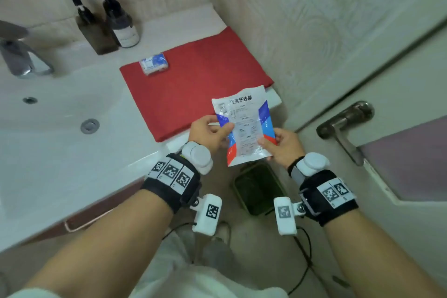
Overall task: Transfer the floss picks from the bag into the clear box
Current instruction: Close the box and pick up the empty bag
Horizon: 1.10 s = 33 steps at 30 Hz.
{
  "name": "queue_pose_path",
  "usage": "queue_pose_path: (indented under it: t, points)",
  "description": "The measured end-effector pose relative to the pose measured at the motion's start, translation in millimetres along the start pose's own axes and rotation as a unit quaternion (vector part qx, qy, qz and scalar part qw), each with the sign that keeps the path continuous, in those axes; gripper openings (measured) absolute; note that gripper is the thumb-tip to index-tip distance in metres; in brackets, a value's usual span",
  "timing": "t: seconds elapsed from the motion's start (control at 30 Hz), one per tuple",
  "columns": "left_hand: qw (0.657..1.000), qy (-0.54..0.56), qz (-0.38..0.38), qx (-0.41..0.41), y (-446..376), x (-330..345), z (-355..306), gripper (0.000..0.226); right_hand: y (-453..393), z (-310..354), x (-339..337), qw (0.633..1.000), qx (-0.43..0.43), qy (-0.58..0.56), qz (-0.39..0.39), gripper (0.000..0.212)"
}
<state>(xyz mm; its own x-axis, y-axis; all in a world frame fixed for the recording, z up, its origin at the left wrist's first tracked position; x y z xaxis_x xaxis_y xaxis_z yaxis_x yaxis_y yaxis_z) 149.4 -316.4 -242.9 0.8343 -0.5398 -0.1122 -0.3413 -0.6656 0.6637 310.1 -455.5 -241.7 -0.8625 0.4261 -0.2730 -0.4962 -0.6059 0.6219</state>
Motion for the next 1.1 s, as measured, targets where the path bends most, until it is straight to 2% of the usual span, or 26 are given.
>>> queue_pose_path:
  t: [0.07,0.23,0.33,0.43,0.5,0.6,0.67,0.73,0.8,0.93,1.1]
  points:
    - [0.997,-0.065,-0.026,0.033,6.2,-14.5,-20.3,0.023,6.1,22.2,0.3,1.000,-0.016,0.008,0.006,0.015]
    - [0.973,-0.164,-0.114,0.119,45.3,-76.6,-106.2,0.016,29.7,105.3,21.8,0.998,-0.060,0.012,0.023,0.009]
    - [0.961,-0.166,-0.165,0.146,64.3,-126.5,-137.0,0.015,37.6,159.1,51.5,0.994,-0.103,0.008,0.042,0.009]
    - [0.949,-0.171,-0.210,0.160,76.3,-177.9,-164.2,0.023,47.5,213.3,79.1,0.988,-0.150,0.012,0.045,0.010]
    - [0.952,-0.138,-0.215,0.169,81.9,-211.2,-185.0,0.028,54.6,250.7,97.7,0.983,-0.179,0.007,0.042,0.010]
    - [0.962,-0.099,-0.180,0.182,91.1,-248.7,-211.2,0.040,66.9,299.6,117.0,0.973,-0.232,-0.010,0.014,0.013]
    - [0.967,-0.084,-0.150,0.190,91.9,-253.4,-224.9,0.032,65.3,318.9,119.6,0.968,-0.252,-0.013,0.006,0.013]
    - [0.968,-0.032,-0.159,0.193,105.0,-266.3,-241.3,0.024,65.6,340.4,128.4,0.964,-0.265,-0.033,0.012,0.006]
    - [0.959,0.020,-0.193,0.207,114.7,-280.1,-259.6,0.021,62.8,362.2,135.3,0.960,-0.272,-0.068,0.007,0.006]
    - [0.939,0.028,-0.271,0.209,123.0,-306.3,-284.3,0.026,46.3,393.7,147.1,0.961,-0.258,-0.104,0.000,0.021]
    - [0.934,0.022,-0.271,0.231,109.7,-317.3,-306.8,0.029,7.3,410.9,143.1,0.974,-0.159,-0.160,-0.016,0.005]
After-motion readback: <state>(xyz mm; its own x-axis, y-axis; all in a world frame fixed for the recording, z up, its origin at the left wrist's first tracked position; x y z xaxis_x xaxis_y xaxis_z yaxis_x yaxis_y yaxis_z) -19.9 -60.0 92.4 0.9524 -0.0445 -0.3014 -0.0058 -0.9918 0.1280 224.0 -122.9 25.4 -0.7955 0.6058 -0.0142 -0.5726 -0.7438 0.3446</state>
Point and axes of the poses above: each hand's wrist, its own y-axis away from the middle knuckle, its own x-axis out of the palm, z = x × y, the point moved 7 cm from there along -y, towards the middle knuckle, and after that the axes turned 3 degrees about -z, right-handed, at the moved point
